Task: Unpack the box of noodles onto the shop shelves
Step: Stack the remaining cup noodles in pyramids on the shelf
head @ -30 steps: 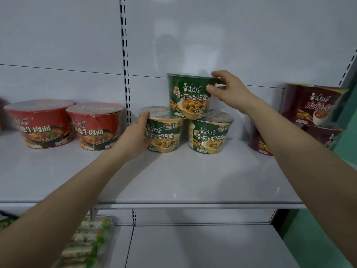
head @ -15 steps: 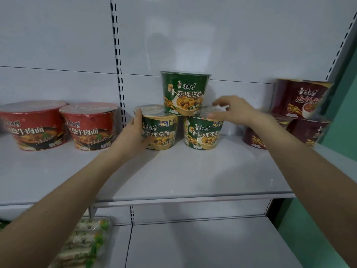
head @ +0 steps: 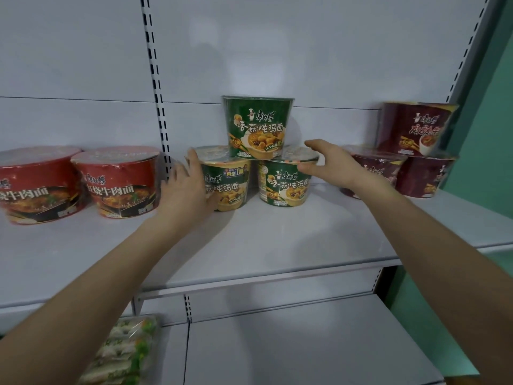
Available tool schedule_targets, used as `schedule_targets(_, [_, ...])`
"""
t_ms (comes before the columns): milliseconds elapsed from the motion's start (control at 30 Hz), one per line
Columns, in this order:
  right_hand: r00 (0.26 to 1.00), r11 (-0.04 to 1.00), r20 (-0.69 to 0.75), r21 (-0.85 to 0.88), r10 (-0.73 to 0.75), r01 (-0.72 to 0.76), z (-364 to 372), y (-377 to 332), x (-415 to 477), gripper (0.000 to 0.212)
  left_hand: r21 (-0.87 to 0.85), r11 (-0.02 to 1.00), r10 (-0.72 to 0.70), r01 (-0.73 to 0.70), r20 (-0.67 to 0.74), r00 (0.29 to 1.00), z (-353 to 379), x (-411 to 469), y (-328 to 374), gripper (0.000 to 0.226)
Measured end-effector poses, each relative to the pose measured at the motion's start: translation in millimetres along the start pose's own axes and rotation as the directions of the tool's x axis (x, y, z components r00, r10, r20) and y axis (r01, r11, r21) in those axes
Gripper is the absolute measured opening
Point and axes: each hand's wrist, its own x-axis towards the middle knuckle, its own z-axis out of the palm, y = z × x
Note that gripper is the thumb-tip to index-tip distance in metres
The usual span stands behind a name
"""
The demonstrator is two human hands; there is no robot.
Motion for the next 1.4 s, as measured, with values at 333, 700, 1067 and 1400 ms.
schedule_targets(333, [0.979,0.984,-0.205,-0.171,0.019,-0.055,-4,30,-61,0.028,0.152,0.724,0.687,-0.672,-0.08,0.722,21,-60,76,0.047])
schedule_targets(700, [0.95,0.945,-0.243,-0.212,0.197,-0.25,-83,131,-124,0.026,0.083,0.629,0.777,-0.773,-0.04,0.628,69,-69,200,0.041])
schedule_targets(1067, [0.974,0.987,-0.223,-0.142,0.047,-0.08,-171,213,-83,0.027,0.093,0.776,0.629,-0.624,-0.035,0.777,110,-51,299,0.045])
schedule_targets(1400, [0.923,0.998,-0.381,0.024,-0.051,0.065,-192,213,-21,0.036,0.046,0.917,0.385,-0.397,0.163,0.908,107,-33,302,0.046])
